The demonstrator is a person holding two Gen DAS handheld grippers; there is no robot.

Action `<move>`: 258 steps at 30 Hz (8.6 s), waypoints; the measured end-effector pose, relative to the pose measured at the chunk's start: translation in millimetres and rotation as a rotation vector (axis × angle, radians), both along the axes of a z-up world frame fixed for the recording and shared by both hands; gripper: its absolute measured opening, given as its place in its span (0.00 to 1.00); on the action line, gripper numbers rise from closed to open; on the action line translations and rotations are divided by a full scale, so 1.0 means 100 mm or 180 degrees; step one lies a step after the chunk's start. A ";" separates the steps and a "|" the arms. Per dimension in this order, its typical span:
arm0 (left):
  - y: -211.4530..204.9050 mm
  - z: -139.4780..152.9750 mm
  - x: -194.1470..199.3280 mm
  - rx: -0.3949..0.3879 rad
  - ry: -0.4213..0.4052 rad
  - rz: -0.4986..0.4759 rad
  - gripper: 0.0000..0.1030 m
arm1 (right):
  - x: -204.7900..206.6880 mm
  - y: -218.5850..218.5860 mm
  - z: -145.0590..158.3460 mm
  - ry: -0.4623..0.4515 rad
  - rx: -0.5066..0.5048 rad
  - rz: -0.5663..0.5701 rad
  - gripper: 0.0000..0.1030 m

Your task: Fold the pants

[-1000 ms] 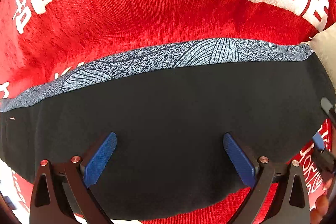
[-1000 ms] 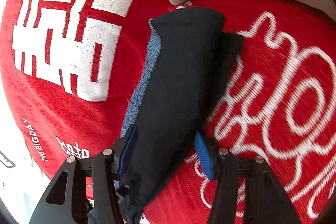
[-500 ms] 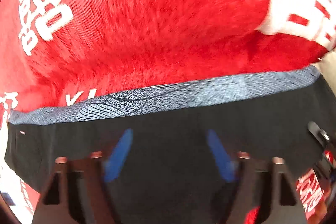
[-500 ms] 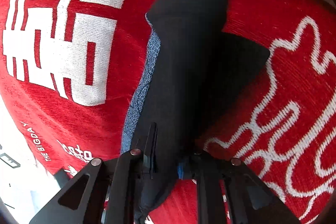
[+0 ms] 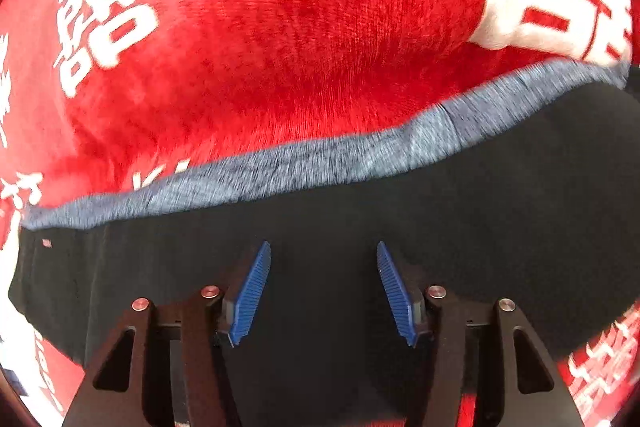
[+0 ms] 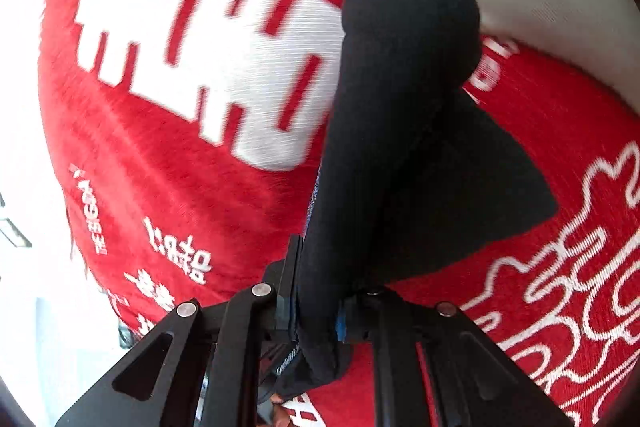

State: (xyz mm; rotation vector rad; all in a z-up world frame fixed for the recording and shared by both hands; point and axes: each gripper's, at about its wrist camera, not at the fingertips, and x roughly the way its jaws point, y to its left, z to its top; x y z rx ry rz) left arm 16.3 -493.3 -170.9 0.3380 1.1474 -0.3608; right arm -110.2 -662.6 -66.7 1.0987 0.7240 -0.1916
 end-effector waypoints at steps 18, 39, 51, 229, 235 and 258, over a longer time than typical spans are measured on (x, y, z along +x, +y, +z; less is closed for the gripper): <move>1.57 0.33 -0.22 -0.0238 0.0234 0.0199 0.57 | 1.02 2.05 0.54 0.0413 -0.1714 0.1800 0.14; 3.36 0.19 0.63 -0.0472 0.0511 0.0852 0.84 | 0.89 4.17 -0.49 0.1384 -0.3960 0.2836 0.59; 2.44 0.19 0.58 -0.0838 0.0934 0.0262 0.84 | 0.73 3.18 -0.08 0.1616 -0.3053 0.2234 0.60; 4.86 -0.38 0.97 -0.1444 0.0558 0.2488 0.22 | 1.72 4.04 -0.51 0.1966 -0.2005 0.2800 0.99; 4.63 -0.17 0.93 -0.0972 0.0280 0.2195 0.21 | 2.18 4.17 -0.29 0.1927 -0.1730 0.2880 0.99; 4.20 0.00 0.79 -0.0296 -0.0179 0.1595 0.22 | 3.47 7.27 -1.00 0.2748 -0.1785 0.5263 1.00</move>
